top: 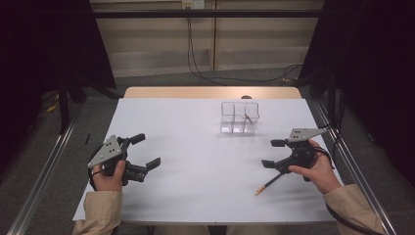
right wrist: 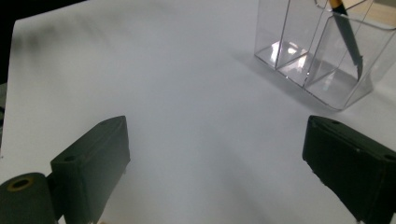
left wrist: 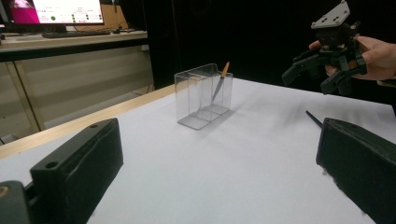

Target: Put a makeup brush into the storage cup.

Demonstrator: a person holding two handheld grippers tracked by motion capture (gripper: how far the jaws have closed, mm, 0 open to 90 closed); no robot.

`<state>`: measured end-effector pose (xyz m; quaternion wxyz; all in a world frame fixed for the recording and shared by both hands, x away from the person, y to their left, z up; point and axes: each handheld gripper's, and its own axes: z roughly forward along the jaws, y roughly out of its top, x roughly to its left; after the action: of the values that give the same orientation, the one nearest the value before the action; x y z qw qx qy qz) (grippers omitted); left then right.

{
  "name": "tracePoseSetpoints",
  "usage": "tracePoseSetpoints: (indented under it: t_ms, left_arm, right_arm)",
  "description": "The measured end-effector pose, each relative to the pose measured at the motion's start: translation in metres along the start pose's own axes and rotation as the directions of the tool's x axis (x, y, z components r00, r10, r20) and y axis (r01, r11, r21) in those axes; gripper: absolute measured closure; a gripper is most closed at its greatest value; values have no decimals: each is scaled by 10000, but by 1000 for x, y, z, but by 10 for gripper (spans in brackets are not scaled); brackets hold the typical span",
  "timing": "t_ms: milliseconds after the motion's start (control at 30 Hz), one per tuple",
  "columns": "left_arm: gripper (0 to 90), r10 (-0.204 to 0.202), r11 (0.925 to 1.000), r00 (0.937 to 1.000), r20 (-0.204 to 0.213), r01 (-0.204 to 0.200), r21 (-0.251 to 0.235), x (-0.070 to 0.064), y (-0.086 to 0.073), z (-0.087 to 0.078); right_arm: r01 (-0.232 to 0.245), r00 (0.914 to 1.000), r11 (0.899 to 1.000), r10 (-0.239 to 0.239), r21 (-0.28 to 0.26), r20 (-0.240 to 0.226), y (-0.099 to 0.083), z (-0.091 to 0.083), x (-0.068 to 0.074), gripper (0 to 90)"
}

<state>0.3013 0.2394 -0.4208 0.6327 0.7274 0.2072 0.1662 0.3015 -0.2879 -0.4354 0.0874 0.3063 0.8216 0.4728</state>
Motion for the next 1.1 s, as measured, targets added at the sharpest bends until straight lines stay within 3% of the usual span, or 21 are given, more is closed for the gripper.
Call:
tracePoseSetpoints:
  t_ms: [533, 833, 1100]
  left_arm:
    - [4, -35, 10000, 10000, -1, 35, -1, 0, 0, 0]
    - [4, -19, 10000, 10000, 11, 19, 20, 0, 0, 0]
    - [4, -83, 10000, 10000, -8, 83, -14, 0, -1, 0]
  right_arm:
    - [477, 9982, 9898, -423, 1339, -434, 6, 1, -3, 76]
    - [650, 9968, 9738, -531, 2178, -600, 8, 5, -3, 80]
    - [1238, 9903, 9524, -1010, 2787, -950, 13, 8, 0, 88]
